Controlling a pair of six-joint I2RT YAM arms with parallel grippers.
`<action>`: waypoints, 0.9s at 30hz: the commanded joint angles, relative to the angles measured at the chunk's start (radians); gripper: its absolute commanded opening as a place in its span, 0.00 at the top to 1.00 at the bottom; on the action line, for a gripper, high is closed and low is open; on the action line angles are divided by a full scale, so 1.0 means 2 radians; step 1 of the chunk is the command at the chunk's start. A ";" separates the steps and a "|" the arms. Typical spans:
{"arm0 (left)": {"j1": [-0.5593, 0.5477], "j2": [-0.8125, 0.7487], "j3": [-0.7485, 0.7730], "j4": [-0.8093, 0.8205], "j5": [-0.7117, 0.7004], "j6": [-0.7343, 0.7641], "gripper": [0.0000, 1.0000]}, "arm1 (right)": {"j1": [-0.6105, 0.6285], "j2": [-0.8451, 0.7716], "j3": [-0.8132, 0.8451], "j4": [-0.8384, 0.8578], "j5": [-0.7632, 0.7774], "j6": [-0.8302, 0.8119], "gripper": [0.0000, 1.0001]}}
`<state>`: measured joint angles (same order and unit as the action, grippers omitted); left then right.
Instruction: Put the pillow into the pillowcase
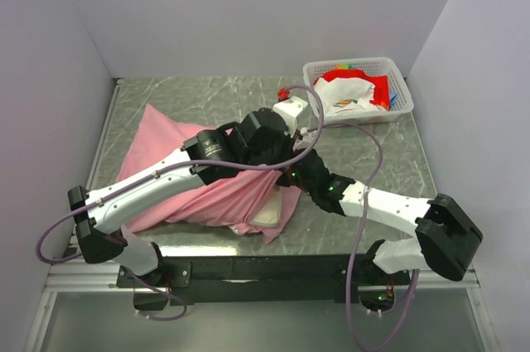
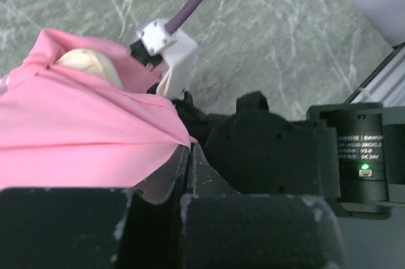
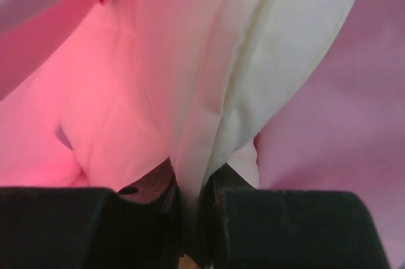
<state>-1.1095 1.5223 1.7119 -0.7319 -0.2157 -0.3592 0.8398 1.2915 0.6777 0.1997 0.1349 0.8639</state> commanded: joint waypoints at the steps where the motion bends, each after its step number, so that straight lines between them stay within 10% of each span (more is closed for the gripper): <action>1: -0.004 -0.059 -0.054 0.074 -0.019 -0.043 0.99 | -0.012 0.011 0.019 0.033 -0.004 0.008 0.91; 5: 0.032 -0.107 -0.145 0.053 -0.054 -0.106 0.98 | -0.014 -0.026 0.004 0.013 0.001 -0.002 0.44; 10: 0.057 -0.135 -0.211 0.060 -0.026 -0.122 0.93 | -0.019 -0.126 -0.047 -0.025 0.034 0.004 0.18; 17: 0.046 -0.093 -0.221 0.088 0.034 -0.080 0.65 | -0.074 -0.143 -0.083 -0.047 0.014 0.007 0.18; 21: 0.023 -0.014 -0.201 0.061 -0.015 -0.070 0.16 | -0.103 -0.148 -0.098 -0.047 0.003 0.004 0.19; 27: -0.011 0.098 -0.185 0.045 -0.081 -0.077 0.01 | -0.138 -0.174 -0.122 -0.071 0.008 0.001 0.18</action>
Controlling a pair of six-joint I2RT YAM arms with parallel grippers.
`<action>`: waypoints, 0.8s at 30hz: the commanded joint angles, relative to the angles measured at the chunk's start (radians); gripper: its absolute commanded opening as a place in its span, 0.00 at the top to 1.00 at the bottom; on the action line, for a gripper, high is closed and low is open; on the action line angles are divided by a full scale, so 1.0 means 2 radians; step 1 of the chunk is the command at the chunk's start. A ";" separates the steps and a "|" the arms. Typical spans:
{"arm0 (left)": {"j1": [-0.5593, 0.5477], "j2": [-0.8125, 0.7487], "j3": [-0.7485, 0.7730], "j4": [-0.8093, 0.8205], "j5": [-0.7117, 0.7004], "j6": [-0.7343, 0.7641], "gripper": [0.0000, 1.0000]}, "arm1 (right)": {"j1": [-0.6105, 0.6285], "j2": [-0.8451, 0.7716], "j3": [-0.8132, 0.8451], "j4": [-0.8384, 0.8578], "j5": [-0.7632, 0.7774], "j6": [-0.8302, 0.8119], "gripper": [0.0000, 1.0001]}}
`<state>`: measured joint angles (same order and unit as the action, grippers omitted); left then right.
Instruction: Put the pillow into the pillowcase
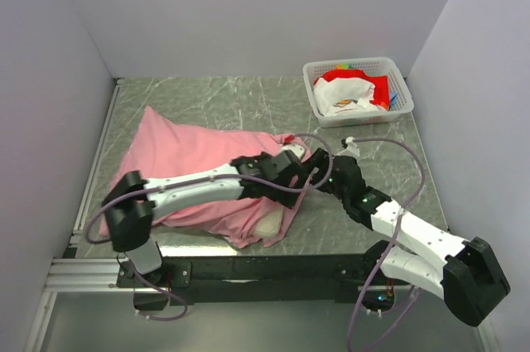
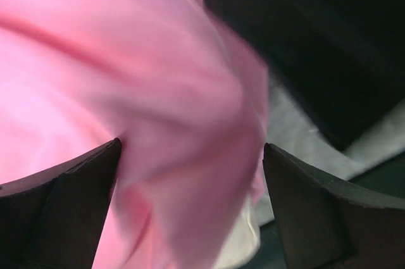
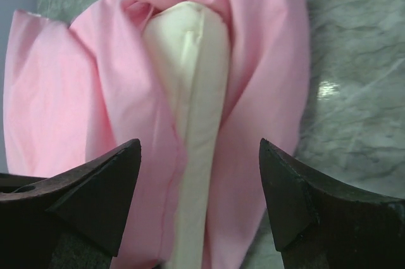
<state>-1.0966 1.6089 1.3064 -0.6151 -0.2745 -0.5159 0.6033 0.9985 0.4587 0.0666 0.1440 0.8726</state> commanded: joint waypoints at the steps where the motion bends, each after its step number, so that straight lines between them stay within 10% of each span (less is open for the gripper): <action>1: -0.022 0.067 0.019 -0.015 -0.065 0.000 0.01 | -0.029 -0.031 -0.016 -0.004 0.000 -0.002 0.18; 5: -0.025 0.120 0.034 -0.041 -0.145 -0.024 0.12 | -0.039 -0.038 -0.029 0.000 -0.011 -0.004 0.18; 7: -0.029 0.128 0.036 -0.047 -0.166 -0.024 0.66 | -0.038 -0.032 -0.030 0.004 -0.021 -0.004 0.18; 9: -0.032 0.112 0.048 -0.062 -0.179 -0.027 0.99 | -0.039 -0.020 -0.027 0.010 -0.026 -0.008 0.19; 24: 0.006 -0.161 0.021 -0.012 -0.058 -0.016 0.99 | -0.001 0.133 0.111 0.023 -0.051 -0.029 0.29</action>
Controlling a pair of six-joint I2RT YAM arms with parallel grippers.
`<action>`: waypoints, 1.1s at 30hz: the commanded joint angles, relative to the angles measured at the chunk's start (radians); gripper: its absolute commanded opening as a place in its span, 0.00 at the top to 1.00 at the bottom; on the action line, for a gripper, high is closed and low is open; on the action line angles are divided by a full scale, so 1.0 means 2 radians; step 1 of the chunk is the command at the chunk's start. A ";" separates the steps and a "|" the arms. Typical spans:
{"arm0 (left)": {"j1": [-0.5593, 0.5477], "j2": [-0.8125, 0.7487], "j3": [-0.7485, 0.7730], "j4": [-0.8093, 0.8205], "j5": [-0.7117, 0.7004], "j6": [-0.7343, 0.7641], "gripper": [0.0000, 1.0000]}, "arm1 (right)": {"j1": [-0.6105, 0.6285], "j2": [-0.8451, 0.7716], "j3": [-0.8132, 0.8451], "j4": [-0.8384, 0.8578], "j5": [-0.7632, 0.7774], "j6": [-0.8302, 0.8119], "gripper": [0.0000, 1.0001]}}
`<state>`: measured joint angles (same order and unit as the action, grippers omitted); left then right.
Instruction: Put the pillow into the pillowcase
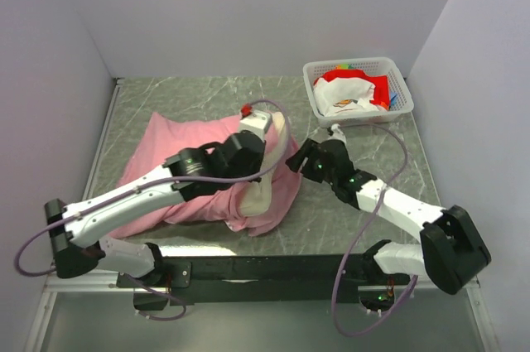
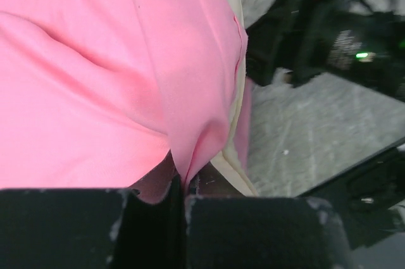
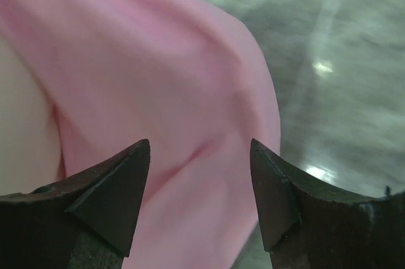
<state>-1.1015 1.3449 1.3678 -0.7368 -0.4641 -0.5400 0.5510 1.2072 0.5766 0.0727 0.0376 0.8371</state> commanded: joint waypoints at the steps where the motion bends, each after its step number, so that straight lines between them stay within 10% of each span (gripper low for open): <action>1: 0.010 -0.035 -0.017 0.052 0.039 -0.004 0.99 | 0.031 0.039 0.070 0.020 0.002 -0.011 0.29; 18: 0.047 -0.102 -0.043 0.092 0.087 -0.022 0.99 | 0.110 0.147 0.106 0.055 0.037 0.016 0.31; 26: 0.064 -0.116 -0.063 0.084 0.076 -0.029 0.99 | 0.110 0.111 0.088 0.043 0.049 0.010 1.00; 33: 0.141 -0.123 -0.151 0.124 0.122 -0.044 0.99 | 0.077 -0.023 0.021 -0.026 0.061 -0.013 0.98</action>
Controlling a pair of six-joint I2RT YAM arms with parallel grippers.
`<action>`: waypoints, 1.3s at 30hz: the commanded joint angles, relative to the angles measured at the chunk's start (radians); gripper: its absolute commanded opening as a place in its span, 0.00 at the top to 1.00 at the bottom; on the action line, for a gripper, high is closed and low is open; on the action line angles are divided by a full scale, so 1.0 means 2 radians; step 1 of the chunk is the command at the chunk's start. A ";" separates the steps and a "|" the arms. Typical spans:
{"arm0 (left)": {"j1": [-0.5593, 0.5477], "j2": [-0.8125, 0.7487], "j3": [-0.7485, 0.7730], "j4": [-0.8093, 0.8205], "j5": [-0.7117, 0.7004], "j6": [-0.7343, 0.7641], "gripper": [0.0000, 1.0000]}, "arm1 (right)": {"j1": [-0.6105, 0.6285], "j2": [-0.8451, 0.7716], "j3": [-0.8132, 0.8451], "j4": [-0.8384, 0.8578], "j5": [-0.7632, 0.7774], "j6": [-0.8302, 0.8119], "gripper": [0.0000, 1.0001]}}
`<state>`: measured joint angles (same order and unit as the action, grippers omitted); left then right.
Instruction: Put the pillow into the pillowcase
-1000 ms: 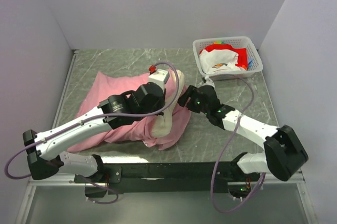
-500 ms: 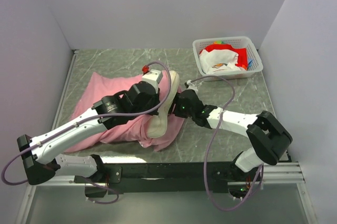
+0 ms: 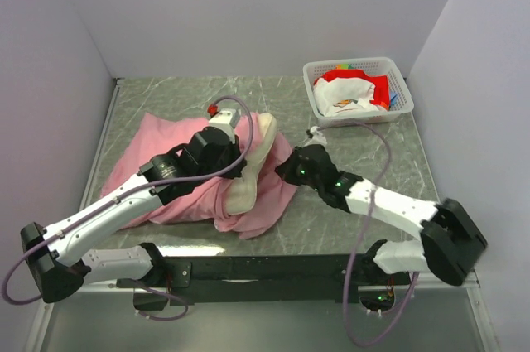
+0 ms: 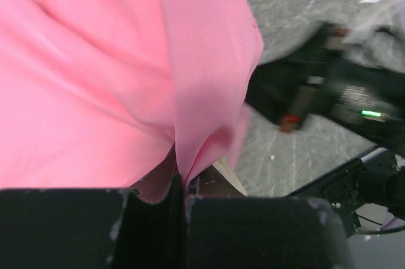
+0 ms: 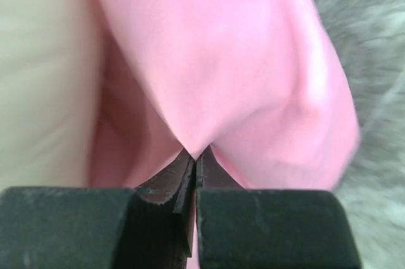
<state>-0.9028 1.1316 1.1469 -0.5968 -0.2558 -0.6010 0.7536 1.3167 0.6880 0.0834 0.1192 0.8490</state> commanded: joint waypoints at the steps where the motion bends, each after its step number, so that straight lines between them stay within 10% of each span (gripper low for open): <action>1: 0.048 -0.014 -0.049 0.064 0.024 -0.018 0.99 | -0.031 -0.107 -0.052 -0.035 0.019 -0.020 0.99; 15: 0.088 0.104 -0.184 0.200 0.123 -0.058 0.99 | -0.078 -0.230 -0.042 -0.157 0.009 -0.084 1.00; 21: 0.086 0.115 -0.217 0.223 0.141 -0.071 0.99 | -0.078 -0.156 -0.014 -0.163 0.022 -0.109 0.90; 26: 0.081 0.116 -0.226 0.245 0.155 -0.081 0.99 | -0.027 -0.142 -0.011 -0.145 0.058 -0.098 0.51; 39: 0.072 0.124 -0.222 0.254 0.155 -0.087 0.99 | 0.072 0.045 0.109 -0.171 0.177 -0.087 0.55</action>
<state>-0.7547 1.3594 0.7177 -0.0658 0.0635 -0.7578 0.8417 1.3495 0.7967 -0.2001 0.2893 0.6647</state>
